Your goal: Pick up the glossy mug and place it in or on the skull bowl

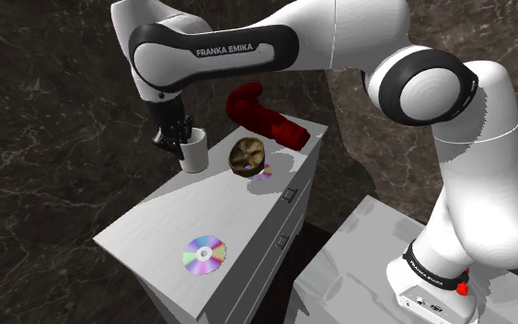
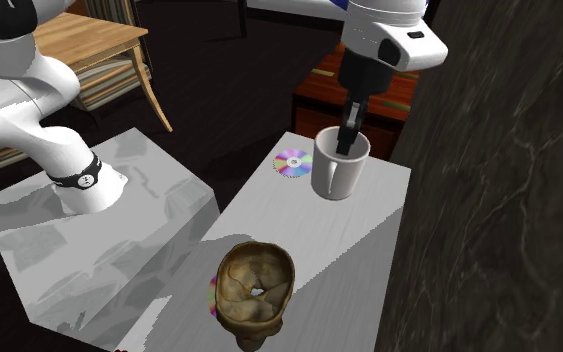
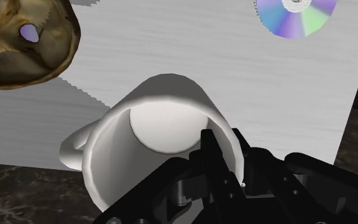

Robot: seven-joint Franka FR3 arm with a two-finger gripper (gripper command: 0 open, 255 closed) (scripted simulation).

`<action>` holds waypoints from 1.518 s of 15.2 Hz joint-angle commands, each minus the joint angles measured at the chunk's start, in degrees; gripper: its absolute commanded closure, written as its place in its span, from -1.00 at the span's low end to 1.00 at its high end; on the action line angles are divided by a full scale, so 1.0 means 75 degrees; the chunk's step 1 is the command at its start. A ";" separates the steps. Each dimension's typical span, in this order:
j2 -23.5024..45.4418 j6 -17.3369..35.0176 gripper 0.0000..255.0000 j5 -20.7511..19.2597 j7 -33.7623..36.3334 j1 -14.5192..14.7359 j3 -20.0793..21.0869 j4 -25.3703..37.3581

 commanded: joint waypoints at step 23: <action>-0.2253 0.0188 1.00 0.0596 -0.2677 -0.2179 -0.0676 -0.2218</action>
